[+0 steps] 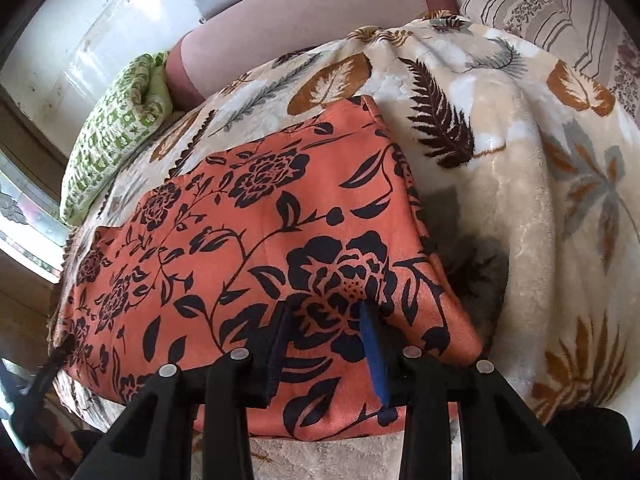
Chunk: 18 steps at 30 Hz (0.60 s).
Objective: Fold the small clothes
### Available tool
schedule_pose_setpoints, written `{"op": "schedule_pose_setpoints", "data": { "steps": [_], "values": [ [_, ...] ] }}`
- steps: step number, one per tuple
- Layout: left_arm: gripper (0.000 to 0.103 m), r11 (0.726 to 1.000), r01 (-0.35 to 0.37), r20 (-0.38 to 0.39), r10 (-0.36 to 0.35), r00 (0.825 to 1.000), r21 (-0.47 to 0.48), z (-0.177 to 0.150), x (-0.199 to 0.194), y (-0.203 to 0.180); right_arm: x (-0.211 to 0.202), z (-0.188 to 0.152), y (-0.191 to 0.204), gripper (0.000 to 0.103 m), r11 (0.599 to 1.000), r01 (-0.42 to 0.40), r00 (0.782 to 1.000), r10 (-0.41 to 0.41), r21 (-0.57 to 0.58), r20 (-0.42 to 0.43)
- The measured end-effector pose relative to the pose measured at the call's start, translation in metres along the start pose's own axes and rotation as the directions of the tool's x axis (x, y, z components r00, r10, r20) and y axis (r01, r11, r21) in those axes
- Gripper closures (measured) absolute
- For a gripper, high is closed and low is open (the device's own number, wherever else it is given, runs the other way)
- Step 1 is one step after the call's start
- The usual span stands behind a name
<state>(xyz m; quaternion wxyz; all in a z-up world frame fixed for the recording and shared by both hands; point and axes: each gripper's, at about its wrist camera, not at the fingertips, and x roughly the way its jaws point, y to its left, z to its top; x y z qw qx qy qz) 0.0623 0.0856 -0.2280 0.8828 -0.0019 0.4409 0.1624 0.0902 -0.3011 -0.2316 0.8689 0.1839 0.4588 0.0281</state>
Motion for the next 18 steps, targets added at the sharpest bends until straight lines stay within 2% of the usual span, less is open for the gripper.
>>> {"op": "schedule_pose_setpoints", "data": {
  "steps": [3, 6, 7, 8, 9, 10, 13, 16, 18],
  "values": [
    [0.025, 1.000, -0.020, 0.034, 0.019, 0.999, 0.024, -0.006, 0.007, -0.001, -0.001, -0.005, 0.001, 0.064, 1.000, -0.002, 1.000, 0.003, -0.030, 0.019],
    [0.013, 1.000, 0.016, 0.019, -0.016, 1.000, -0.005, -0.006, 0.017, 0.006, -0.001, -0.007, 0.007, 0.064, 0.998, 0.024, 1.000, -0.023, -0.060, 0.021],
    [0.003, 0.999, 0.026, 0.013, -0.026, 1.000, -0.036, -0.007, 0.023, 0.012, -0.002, -0.005, 0.009, 0.065, 0.997, 0.035, 0.999, -0.034, -0.064, 0.010],
    [0.000, 0.994, 0.055, 0.005, -0.055, 0.998, -0.094, -0.008, 0.029, 0.021, -0.004, -0.003, 0.011, 0.065, 0.997, 0.045, 0.999, -0.045, -0.061, -0.001],
    [0.000, 0.980, 0.116, -0.017, -0.120, 0.993, -0.163, -0.010, 0.036, 0.030, -0.007, -0.001, 0.013, 0.065, 0.998, 0.048, 0.999, -0.049, -0.047, -0.013],
    [0.000, 0.969, 0.144, -0.015, -0.150, 0.989, -0.199, -0.012, 0.038, 0.036, -0.010, 0.002, 0.018, 0.065, 0.999, 0.031, 0.999, -0.032, -0.035, -0.025],
    [0.000, 0.990, 0.095, 0.020, -0.093, 0.995, -0.107, -0.012, 0.031, 0.024, -0.015, 0.006, 0.043, 0.065, 0.995, 0.038, 0.999, -0.038, -0.095, 0.003],
    [0.000, 0.975, 0.139, 0.062, -0.130, 0.990, -0.172, -0.020, 0.032, 0.029, -0.013, 0.008, 0.080, 0.065, 0.983, 0.017, 0.999, -0.012, -0.182, 0.031],
    [0.000, 0.979, 0.136, 0.065, -0.128, 0.990, -0.150, -0.020, 0.029, 0.028, -0.003, 0.008, 0.099, 0.065, 0.979, -0.001, 1.000, 0.005, -0.206, 0.020]
  ]
}}
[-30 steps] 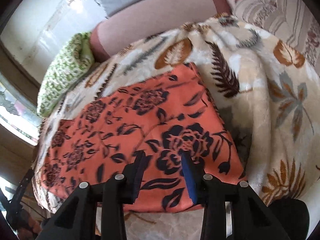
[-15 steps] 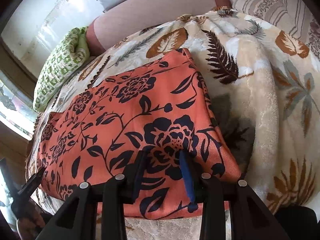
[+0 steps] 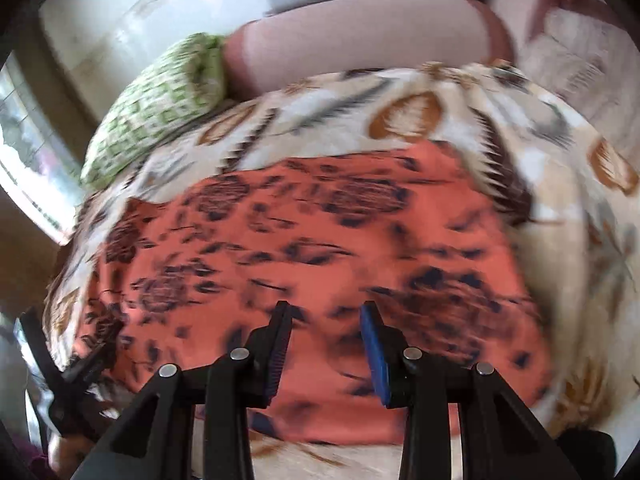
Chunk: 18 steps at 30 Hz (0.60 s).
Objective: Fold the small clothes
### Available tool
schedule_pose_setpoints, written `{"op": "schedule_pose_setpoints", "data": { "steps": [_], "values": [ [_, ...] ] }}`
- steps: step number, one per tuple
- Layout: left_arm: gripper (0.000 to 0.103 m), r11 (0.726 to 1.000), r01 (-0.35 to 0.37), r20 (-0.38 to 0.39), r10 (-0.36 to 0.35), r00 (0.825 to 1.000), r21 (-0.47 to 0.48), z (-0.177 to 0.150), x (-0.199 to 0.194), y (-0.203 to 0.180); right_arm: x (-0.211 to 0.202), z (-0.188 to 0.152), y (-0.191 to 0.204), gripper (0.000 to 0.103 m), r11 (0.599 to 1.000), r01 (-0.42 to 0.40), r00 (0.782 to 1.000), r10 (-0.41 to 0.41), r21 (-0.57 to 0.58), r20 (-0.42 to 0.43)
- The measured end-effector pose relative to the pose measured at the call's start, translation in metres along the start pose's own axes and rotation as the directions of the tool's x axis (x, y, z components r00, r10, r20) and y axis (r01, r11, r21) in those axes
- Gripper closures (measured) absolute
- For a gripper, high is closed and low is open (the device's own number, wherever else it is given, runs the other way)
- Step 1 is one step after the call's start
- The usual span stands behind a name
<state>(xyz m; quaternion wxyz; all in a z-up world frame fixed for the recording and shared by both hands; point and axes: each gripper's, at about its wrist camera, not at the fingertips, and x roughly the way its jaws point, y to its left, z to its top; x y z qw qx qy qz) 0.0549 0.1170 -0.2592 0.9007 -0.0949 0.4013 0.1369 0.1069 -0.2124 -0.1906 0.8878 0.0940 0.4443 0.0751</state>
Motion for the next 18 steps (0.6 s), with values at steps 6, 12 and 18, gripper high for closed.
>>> {"op": "schedule_pose_setpoints", "data": {
  "steps": [6, 12, 18],
  "values": [
    [0.000, 0.999, 0.033, -0.027, -0.033, 0.999, 0.001, 0.009, -0.013, 0.011, 0.045, -0.024, 0.040, 0.062, 0.987, 0.038, 0.999, -0.040, -0.158, -0.015],
    [0.000, 0.998, 0.052, 0.007, -0.052, 0.999, -0.023, -0.001, -0.055, 0.015, 0.039, -0.021, 0.025, 0.062, 0.993, -0.051, 0.997, 0.046, -0.103, -0.056],
    [0.000, 0.975, 0.187, -0.105, -0.200, 0.974, -0.120, -0.025, -0.068, 0.012, 0.037, -0.035, 0.025, 0.062, 0.990, -0.052, 0.998, 0.057, -0.132, 0.029]
  ]
}}
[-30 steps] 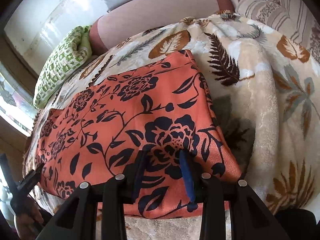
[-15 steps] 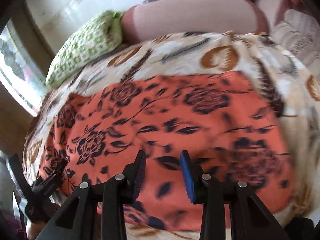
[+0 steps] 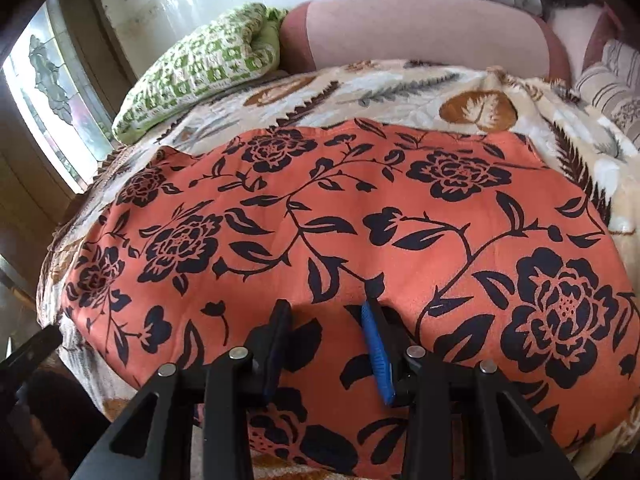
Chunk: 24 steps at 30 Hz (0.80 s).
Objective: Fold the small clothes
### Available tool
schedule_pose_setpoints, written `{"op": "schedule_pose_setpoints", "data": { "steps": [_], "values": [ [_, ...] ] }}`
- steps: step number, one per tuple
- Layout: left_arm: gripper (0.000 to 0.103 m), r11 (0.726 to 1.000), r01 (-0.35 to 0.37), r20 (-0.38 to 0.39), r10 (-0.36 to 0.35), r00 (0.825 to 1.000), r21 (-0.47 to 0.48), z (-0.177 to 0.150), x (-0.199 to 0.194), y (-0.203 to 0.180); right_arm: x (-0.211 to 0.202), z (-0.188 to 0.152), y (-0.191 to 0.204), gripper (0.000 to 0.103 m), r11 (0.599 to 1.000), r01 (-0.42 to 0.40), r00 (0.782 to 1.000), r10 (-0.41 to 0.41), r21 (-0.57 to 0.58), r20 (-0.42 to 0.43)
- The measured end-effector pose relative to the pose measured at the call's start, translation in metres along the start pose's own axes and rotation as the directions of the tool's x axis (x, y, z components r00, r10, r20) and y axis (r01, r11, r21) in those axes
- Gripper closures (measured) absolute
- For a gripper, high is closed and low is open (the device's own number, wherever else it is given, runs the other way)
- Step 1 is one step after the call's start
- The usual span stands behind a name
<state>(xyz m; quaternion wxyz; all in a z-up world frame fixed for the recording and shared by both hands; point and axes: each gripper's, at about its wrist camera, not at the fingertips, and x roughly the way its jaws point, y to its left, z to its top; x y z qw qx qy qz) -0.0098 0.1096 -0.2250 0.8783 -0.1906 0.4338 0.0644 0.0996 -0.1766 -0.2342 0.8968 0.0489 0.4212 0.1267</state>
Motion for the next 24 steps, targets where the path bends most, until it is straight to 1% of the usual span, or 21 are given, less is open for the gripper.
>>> {"op": "schedule_pose_setpoints", "data": {
  "steps": [2, 3, 4, 6, 7, 8, 9, 11, 13, 14, 16, 17, 18, 19, 21, 22, 23, 24],
  "values": [
    [0.000, 0.999, -0.004, -0.045, 0.001, 0.999, -0.047, 0.004, 0.010, 0.006, -0.002, 0.004, 0.000, 0.062, 1.000, 0.002, 1.000, -0.002, 0.001, -0.013],
    [0.000, 0.997, -0.004, -0.055, 0.001, 0.998, -0.072, 0.005, 0.012, 0.009, -0.003, 0.008, 0.001, 0.062, 1.000, 0.002, 1.000, -0.002, 0.001, -0.030],
    [0.000, 0.992, 0.007, -0.055, -0.014, 0.998, -0.124, 0.009, 0.015, 0.016, -0.007, 0.012, 0.002, 0.062, 1.000, -0.012, 0.999, 0.012, 0.011, -0.042],
    [0.000, 0.984, 0.031, -0.034, -0.037, 0.999, -0.178, 0.017, 0.018, 0.024, -0.017, 0.017, 0.004, 0.062, 0.998, -0.063, 0.998, 0.063, 0.021, -0.015],
    [0.007, 0.980, 0.047, -0.016, -0.051, 0.999, -0.195, 0.022, 0.017, 0.027, -0.025, 0.020, 0.010, 0.062, 0.997, -0.076, 0.997, 0.076, 0.004, 0.020],
    [0.023, 0.977, 0.065, 0.001, -0.066, 0.998, -0.203, 0.025, 0.017, 0.029, -0.031, 0.023, 0.017, 0.062, 0.996, -0.082, 0.995, 0.083, -0.020, 0.051],
    [0.030, 0.974, 0.088, 0.020, -0.086, 0.996, -0.207, 0.029, 0.017, 0.030, -0.033, 0.026, 0.022, 0.064, 0.995, -0.093, 0.994, 0.094, -0.031, 0.061],
    [0.041, 0.975, 0.089, 0.015, -0.088, 0.996, -0.203, 0.037, 0.024, 0.029, -0.035, 0.031, 0.035, 0.064, 0.989, -0.145, 0.987, 0.147, -0.036, 0.071],
    [0.043, 0.964, 0.118, 0.020, -0.116, 0.993, -0.240, 0.038, 0.031, 0.032, -0.026, 0.033, 0.045, 0.064, 0.983, -0.178, 0.983, 0.179, -0.037, 0.047],
    [0.043, 0.961, 0.124, 0.026, -0.122, 0.992, -0.248, 0.038, 0.033, 0.033, -0.014, 0.031, 0.050, 0.064, 0.981, -0.191, 0.981, 0.191, -0.038, 0.013],
    [0.043, 0.956, 0.139, 0.036, -0.134, 0.990, -0.258, 0.035, 0.036, 0.035, 0.021, 0.018, 0.053, 0.063, 0.980, -0.198, 0.975, 0.195, -0.015, -0.108],
    [0.043, 0.953, 0.153, 0.047, -0.146, 0.988, -0.263, 0.034, 0.037, 0.035, 0.027, 0.013, 0.052, 0.063, 0.980, -0.198, 0.975, 0.196, -0.014, -0.102],
    [0.043, 0.951, 0.161, 0.056, -0.152, 0.987, -0.265, 0.035, 0.036, 0.037, 0.026, 0.009, 0.050, 0.064, 0.977, -0.209, 0.977, 0.208, -0.034, -0.039],
    [0.043, 0.948, 0.170, 0.066, -0.158, 0.985, -0.268, 0.036, 0.036, 0.038, 0.026, 0.006, 0.051, 0.065, 0.976, -0.210, 0.978, 0.209, -0.065, -0.030],
    [0.043, 0.941, 0.193, 0.090, -0.174, 0.981, -0.278, 0.037, 0.038, 0.040, 0.025, 0.006, 0.052, 0.065, 0.975, -0.211, 0.977, 0.209, -0.068, -0.031],
    [0.053, 0.939, 0.205, 0.107, -0.182, 0.978, -0.278, 0.038, 0.038, 0.041, 0.026, 0.006, 0.051, 0.065, 0.974, -0.216, 0.976, 0.214, -0.061, -0.033],
    [0.068, 0.941, 0.213, 0.125, -0.186, 0.975, -0.263, 0.039, 0.039, 0.040, 0.026, 0.005, 0.050, 0.065, 0.973, -0.223, 0.975, 0.221, -0.054, -0.031],
    [0.068, 0.946, 0.210, 0.124, -0.184, 0.975, -0.247, 0.041, 0.040, 0.037, 0.025, 0.004, 0.049, 0.065, 0.972, -0.228, 0.974, 0.227, -0.054, -0.025]
  ]
}}
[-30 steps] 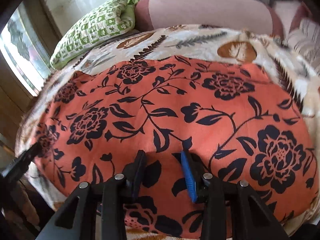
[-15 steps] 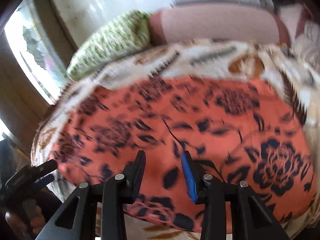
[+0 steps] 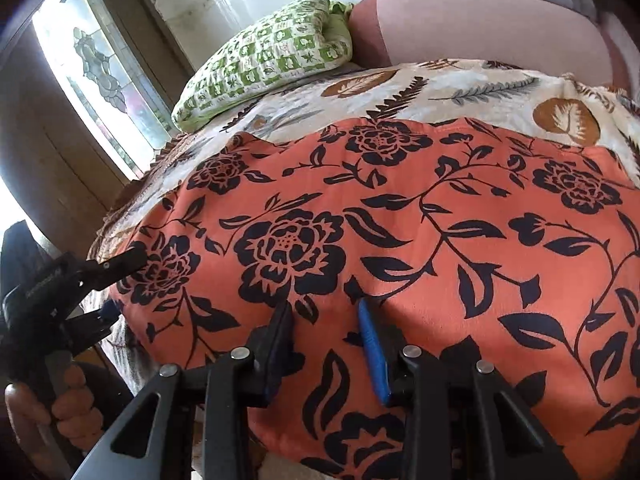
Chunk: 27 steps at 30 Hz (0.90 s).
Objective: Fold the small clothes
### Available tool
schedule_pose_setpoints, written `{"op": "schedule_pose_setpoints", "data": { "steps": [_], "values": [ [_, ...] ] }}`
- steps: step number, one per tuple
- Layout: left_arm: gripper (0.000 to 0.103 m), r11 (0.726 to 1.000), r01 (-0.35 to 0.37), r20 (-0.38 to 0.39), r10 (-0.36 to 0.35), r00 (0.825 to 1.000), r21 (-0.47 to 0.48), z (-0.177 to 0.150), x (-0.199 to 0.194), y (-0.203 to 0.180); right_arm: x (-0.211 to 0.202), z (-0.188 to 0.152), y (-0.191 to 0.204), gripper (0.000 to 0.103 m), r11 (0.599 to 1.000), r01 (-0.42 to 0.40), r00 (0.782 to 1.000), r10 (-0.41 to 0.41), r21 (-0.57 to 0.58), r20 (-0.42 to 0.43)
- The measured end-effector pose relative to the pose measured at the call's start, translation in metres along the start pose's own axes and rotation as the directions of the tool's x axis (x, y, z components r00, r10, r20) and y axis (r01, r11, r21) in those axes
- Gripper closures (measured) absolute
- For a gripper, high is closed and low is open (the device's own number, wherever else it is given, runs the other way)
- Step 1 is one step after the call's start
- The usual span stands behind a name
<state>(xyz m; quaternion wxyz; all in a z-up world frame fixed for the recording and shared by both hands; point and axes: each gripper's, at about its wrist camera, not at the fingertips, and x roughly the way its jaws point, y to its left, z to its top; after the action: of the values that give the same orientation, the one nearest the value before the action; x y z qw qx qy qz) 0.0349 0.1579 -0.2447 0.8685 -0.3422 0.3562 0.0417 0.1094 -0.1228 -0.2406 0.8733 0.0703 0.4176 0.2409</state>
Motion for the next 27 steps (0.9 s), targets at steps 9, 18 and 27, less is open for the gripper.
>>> {"op": "schedule_pose_setpoints", "data": {
  "steps": [9, 18, 27],
  "values": [
    [0.079, 0.980, -0.020, 0.031, 0.014, 0.999, 0.199, 0.007, -0.014, -0.038, -0.019, -0.002, -0.013, 0.065, 0.996, -0.080, 0.997, 0.079, 0.037, 0.014],
    [0.080, 0.875, 0.021, 0.102, -0.080, 0.992, 0.483, -0.006, -0.046, -0.143, -0.099, 0.025, -0.100, 0.044, 0.911, -0.259, 0.965, 0.227, 0.321, 0.134],
    [0.085, 0.701, 0.157, -0.073, -0.148, 0.986, 0.696, -0.090, 0.002, -0.252, -0.101, 0.084, -0.182, 0.022, 0.682, -0.493, 0.856, 0.492, 0.540, 0.159]
  ]
}}
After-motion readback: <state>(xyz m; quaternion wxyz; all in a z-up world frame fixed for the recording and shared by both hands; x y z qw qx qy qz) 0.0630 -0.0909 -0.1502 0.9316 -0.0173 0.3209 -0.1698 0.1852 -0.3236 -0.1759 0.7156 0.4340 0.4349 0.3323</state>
